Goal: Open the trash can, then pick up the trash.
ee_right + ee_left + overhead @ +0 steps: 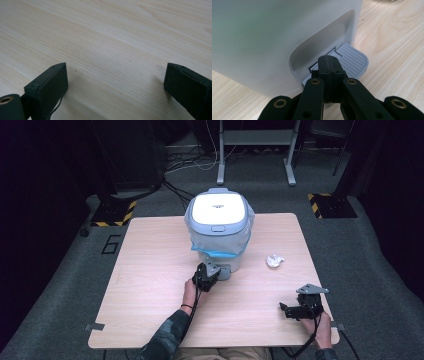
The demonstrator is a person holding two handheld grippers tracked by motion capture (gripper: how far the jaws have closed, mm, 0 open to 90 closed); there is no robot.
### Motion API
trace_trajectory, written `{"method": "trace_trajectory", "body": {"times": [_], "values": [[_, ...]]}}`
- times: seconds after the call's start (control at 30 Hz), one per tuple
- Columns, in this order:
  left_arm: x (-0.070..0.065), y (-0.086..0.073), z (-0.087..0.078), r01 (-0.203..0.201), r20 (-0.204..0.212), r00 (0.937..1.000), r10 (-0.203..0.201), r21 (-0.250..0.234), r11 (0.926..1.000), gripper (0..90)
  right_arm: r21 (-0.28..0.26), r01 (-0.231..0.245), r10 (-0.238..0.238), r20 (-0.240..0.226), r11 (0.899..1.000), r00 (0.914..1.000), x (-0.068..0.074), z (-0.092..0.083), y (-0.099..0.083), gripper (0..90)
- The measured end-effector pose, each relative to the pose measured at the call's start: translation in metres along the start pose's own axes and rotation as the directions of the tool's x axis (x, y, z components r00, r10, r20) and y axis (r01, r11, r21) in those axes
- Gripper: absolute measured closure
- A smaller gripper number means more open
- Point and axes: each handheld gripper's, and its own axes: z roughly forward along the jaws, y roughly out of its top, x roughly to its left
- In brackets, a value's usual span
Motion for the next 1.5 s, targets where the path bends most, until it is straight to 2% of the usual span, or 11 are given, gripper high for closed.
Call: {"method": "trace_trajectory", "body": {"times": [0.13,0.2,0.23,0.27,0.33,0.37,0.43,0.6,1.03,1.5], "values": [[0.0009,-0.0022,0.0035,-0.002,0.021,0.9998,0.001,0.029,0.9996,90.0,0.000,0.001,-0.001,0.007,1.000,1.0000,0.0000,0.0001,0.0000,4.6],[0.0001,-0.0043,0.0057,0.003,0.022,0.9997,-0.003,0.026,0.9997,90.0,0.000,-0.001,0.001,0.004,1.000,1.0000,0.0001,0.0000,0.0000,4.6],[0.0012,-0.0065,0.0072,-0.008,0.025,0.9997,0.007,0.028,0.9996,90.0,0.000,-0.001,0.001,0.001,1.000,1.0000,0.0000,0.0000,0.0000,4.7],[0.0011,-0.0073,0.0073,0.002,0.027,0.9996,-0.002,0.026,0.9997,90.0,-0.001,0.000,0.000,0.004,1.000,1.0000,0.0002,0.0000,0.0000,4.7],[-0.0009,-0.0087,0.0079,0.014,0.014,0.9998,-0.014,0.012,0.9998,90.0,-0.001,0.001,-0.001,0.004,1.000,1.0000,0.0002,-0.0001,0.0000,4.9],[-0.0022,-0.0085,0.0082,0.002,-0.001,1.0000,-0.002,0.015,0.9999,90.0,-0.001,0.000,0.000,0.003,1.000,1.0000,0.0002,-0.0002,0.0001,5.1],[-0.0023,-0.0085,0.0081,0.002,-0.003,1.0000,-0.002,0.014,0.9999,90.0,-0.001,0.003,-0.003,0.002,1.000,1.0000,0.0001,-0.0001,-0.0001,5.4],[-0.0010,-0.0084,0.0078,0.014,0.007,0.9999,-0.014,0.017,0.9998,90.0,-0.001,0.003,-0.003,0.001,1.000,1.0000,0.0000,-0.0003,-0.0001,5.7],[-0.0009,-0.0085,0.0079,0.015,0.004,0.9999,-0.015,0.013,0.9998,90.0,-0.002,0.003,-0.003,0.003,1.000,1.0000,0.0001,-0.0004,-0.0002,5.6],[0.0024,-0.0088,0.0081,0.044,0.023,0.9988,-0.044,0.007,0.9990,90.0,-0.002,0.006,-0.006,0.012,1.000,0.9999,0.0002,-0.0004,-0.0002,5.2]]}}
